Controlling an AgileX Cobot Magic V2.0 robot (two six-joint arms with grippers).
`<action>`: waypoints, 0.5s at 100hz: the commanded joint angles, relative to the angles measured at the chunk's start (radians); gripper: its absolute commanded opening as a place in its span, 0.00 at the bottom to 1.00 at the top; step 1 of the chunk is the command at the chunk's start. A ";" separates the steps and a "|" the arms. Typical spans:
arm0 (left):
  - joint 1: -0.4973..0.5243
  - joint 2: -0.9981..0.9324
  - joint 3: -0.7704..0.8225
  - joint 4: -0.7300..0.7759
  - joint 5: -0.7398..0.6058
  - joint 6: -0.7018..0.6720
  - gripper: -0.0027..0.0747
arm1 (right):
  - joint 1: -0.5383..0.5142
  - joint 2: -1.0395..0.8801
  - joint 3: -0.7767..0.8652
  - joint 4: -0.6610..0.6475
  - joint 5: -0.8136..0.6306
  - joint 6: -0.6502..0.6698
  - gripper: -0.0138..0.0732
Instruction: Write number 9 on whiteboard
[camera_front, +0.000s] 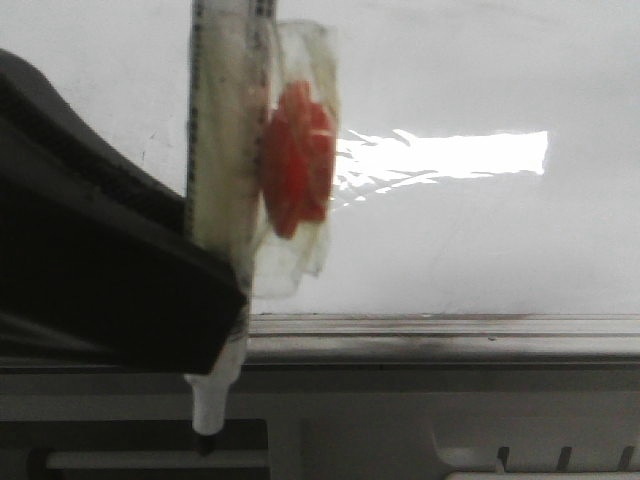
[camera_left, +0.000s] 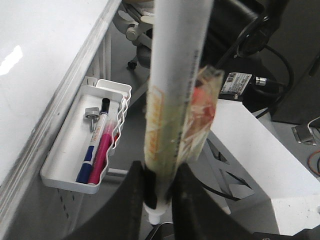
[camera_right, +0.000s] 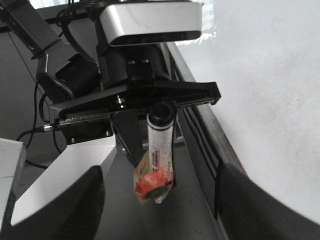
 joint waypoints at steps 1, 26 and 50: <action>-0.001 -0.009 -0.032 -0.068 0.043 0.019 0.01 | 0.064 0.032 -0.036 0.083 -0.070 -0.033 0.66; -0.001 -0.009 -0.032 -0.081 0.047 0.019 0.01 | 0.209 0.141 -0.037 0.152 -0.206 -0.061 0.66; -0.001 -0.009 -0.032 -0.081 0.062 0.019 0.01 | 0.229 0.191 -0.039 0.283 -0.207 -0.182 0.63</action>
